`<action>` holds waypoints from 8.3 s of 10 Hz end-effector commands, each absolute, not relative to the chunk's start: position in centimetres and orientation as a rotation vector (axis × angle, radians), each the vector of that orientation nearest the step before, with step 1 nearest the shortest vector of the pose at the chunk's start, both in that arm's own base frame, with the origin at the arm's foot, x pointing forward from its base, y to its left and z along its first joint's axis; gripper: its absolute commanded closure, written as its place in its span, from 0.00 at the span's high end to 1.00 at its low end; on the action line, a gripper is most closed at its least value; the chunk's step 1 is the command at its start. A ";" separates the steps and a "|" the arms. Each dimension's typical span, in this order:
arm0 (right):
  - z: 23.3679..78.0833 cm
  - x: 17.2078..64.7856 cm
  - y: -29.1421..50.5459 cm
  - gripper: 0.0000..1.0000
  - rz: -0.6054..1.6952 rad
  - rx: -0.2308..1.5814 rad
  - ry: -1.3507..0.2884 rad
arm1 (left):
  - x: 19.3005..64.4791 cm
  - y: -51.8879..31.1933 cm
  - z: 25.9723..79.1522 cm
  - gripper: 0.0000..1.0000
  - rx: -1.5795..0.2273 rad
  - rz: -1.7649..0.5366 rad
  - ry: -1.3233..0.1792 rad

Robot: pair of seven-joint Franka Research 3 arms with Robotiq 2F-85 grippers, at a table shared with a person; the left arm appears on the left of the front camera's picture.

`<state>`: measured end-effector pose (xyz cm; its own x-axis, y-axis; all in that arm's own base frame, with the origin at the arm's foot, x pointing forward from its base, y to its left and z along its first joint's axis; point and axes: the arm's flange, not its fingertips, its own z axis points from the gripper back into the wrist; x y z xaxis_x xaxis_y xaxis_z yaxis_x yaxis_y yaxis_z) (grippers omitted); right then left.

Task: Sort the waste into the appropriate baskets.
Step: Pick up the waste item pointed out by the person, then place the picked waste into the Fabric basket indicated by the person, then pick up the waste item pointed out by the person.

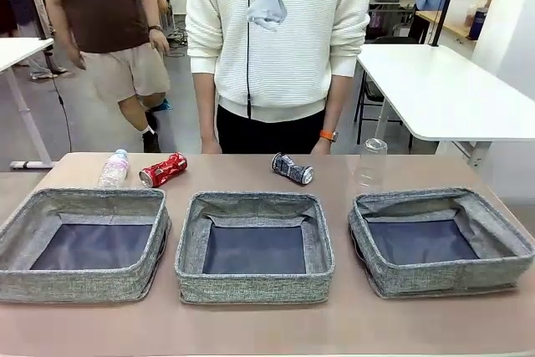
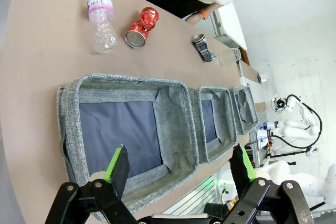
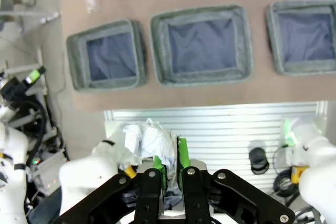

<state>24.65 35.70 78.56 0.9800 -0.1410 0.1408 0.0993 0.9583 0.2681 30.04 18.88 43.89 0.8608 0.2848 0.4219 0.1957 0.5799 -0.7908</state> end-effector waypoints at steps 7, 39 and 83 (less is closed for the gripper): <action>78.5 24.4 35.6 0.11 -0.132 0.258 -0.163 | 30.1 18.8 43.9 1.00 -0.979 0.041 -0.576; 42.5 30.6 8.5 0.11 -0.790 0.267 -0.081 | 30.1 18.8 43.9 1.00 -0.979 0.041 -0.576; 53.2 26.7 -3.3 1.00 0.231 1.593 -0.017 | 30.1 18.8 43.9 1.00 -0.979 0.041 -0.576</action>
<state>26.57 -3.47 52.41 0.9760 0.1356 0.1703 -0.1689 -0.0222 0.9854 30.04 18.88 43.94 0.8593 0.2885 0.4224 0.1963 0.5765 -0.7932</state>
